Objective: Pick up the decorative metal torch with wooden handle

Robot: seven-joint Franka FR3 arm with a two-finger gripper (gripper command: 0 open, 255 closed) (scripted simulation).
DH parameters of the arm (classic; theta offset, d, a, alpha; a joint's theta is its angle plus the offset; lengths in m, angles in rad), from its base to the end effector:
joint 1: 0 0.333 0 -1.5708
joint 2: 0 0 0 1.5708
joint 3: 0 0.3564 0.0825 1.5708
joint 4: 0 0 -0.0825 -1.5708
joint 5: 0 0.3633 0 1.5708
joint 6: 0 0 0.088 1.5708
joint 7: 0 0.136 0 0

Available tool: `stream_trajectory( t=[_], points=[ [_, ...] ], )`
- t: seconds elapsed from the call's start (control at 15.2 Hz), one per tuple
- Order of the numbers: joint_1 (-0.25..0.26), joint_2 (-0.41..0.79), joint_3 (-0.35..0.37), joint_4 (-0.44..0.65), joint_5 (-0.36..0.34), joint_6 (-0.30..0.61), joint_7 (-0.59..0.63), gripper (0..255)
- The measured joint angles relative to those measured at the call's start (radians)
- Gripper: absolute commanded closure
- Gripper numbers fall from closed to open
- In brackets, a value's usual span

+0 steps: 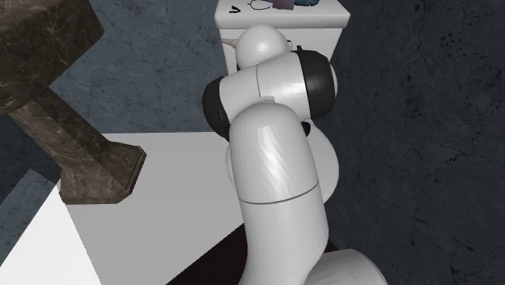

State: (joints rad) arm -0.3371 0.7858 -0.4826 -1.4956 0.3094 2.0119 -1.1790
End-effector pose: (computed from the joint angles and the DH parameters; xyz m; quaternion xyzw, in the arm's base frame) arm 0.5340 -0.4489 0.2391 -0.9848 -0.1458 0.0795 0.0511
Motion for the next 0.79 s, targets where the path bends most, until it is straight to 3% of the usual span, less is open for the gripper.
stream_trajectory(
  t=[0.79],
  points=[
    [0.0,-0.005,-0.002,0.004,-0.003,-0.008,0.001,255]
  ],
)
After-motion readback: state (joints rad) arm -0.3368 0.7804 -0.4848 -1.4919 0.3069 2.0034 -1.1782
